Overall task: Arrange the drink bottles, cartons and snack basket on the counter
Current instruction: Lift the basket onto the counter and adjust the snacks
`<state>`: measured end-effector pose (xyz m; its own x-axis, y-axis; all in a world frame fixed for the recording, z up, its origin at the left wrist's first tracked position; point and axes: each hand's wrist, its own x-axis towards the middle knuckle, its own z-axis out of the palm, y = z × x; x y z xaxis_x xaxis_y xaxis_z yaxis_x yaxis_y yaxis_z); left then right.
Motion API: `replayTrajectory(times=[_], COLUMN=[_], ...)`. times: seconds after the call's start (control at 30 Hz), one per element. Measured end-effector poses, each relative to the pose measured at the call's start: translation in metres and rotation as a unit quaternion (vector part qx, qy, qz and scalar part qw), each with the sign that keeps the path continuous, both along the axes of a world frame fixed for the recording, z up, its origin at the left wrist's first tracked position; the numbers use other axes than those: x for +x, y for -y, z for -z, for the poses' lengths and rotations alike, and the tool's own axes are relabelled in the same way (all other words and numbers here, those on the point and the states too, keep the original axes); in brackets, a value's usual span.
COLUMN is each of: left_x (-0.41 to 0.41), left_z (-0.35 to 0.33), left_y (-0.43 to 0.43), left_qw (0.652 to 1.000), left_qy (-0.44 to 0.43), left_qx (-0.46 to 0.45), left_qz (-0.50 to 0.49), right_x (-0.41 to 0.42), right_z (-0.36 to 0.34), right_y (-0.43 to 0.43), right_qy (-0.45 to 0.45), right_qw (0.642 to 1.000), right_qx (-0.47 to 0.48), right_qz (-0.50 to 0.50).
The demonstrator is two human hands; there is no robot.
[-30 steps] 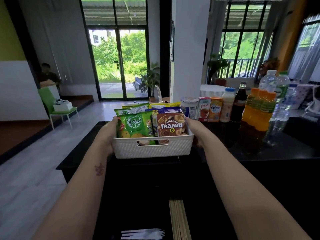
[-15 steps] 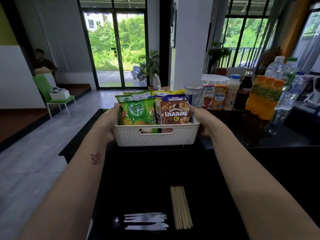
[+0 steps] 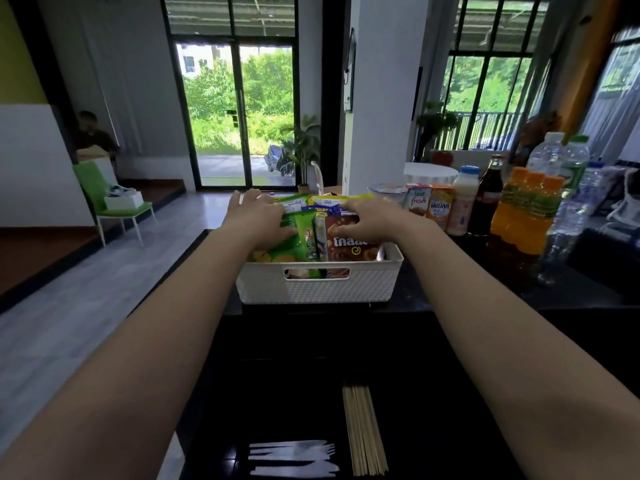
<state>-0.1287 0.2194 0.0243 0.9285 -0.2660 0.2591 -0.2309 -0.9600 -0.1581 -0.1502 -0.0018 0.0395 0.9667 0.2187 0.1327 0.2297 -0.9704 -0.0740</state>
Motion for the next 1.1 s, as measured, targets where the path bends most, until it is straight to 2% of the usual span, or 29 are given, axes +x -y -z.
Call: replayTrajectory(times=[0.17, 0.3, 0.4, 0.53, 0.67, 0.77, 0.87, 1.0, 1.1], left_x=[-0.012, -0.025, -0.037, -0.051, -0.059, -0.064, -0.07, -0.075, -0.077], left_z=[-0.014, -0.032, -0.044, -0.067, -0.089, -0.092, -0.09, -0.089, -0.086], left_y=[0.0, 0.002, 0.006, 0.004, -0.006, -0.008, 0.0, 0.01, 0.011], left_qw=[0.999, 0.987, 0.976, 0.968, 0.964, 0.981, 0.98, 0.968, 0.952], left_qy=[-0.013, -0.078, -0.104, -0.081, -0.019, 0.033, 0.008, -0.066, -0.081], left_qx=[-0.038, -0.123, -0.166, -0.21, -0.252, -0.191, -0.197, -0.243, -0.295], left_qz=[0.031, 0.069, 0.092, 0.109, 0.084, 0.026, 0.0, -0.015, -0.016], right_x=[-0.008, -0.014, -0.022, -0.041, -0.055, -0.058, -0.061, -0.065, -0.064], right_z=[-0.02, -0.035, -0.046, -0.068, -0.094, -0.098, -0.09, -0.083, -0.08], right_y=[0.0, -0.002, -0.002, 0.012, 0.028, 0.031, 0.03, 0.031, 0.034], right_qy=[-0.057, -0.129, -0.148, -0.178, -0.142, -0.064, -0.024, -0.057, -0.075], right_qw=[0.998, 0.991, 0.988, 0.979, 0.967, 0.973, 0.974, 0.969, 0.959], right_qx=[-0.002, 0.027, 0.028, 0.088, 0.21, 0.222, 0.221, 0.236, 0.272], right_qz=[-0.011, -0.011, -0.023, -0.034, -0.016, 0.029, 0.044, 0.036, 0.035])
